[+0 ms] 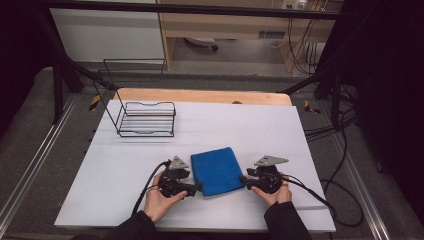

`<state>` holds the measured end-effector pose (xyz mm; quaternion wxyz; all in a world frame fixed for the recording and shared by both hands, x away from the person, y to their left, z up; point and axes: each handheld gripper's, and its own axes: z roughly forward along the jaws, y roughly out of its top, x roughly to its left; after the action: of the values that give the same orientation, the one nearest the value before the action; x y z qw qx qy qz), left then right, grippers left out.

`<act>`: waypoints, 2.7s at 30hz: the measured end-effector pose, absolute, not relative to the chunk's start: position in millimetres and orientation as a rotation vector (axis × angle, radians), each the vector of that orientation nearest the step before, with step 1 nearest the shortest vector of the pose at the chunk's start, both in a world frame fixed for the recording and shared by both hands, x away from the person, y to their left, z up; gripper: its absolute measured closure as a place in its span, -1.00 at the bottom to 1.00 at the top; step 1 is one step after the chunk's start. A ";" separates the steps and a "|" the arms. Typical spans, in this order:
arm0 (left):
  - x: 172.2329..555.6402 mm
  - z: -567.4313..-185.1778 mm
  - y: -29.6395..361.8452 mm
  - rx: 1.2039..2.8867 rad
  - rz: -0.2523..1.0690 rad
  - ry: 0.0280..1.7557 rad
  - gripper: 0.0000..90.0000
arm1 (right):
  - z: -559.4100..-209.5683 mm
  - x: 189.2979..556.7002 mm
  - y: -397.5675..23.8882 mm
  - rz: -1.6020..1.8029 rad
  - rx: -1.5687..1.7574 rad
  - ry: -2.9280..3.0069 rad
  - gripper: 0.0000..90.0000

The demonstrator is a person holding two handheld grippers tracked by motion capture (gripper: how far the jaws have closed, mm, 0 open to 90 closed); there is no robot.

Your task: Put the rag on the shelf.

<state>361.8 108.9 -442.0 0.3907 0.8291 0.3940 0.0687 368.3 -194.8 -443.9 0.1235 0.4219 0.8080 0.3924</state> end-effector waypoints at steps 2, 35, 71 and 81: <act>359.9 -443.8 104.2 2.122 0.177 1.005 -0.23 | -445.0 369.5 -194.9 1.126 1.228 2.360 0.28; 355.5 -449.4 97.9 2.063 0.152 1.039 0.93 | -441.4 362.9 -188.2 1.197 1.386 2.412 0.94; 416.6 -423.3 119.6 2.074 0.268 1.037 -0.33 | -435.3 361.8 -210.6 1.246 1.210 2.264 -0.50; 451.5 -439.4 113.1 2.093 0.257 1.102 0.07 | -434.6 365.1 -212.2 1.243 1.202 2.257 -0.69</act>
<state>451.5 113.1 -439.4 0.3717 0.8166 0.4300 0.1004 365.1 -212.2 -434.6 0.1487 0.4181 0.7850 0.4323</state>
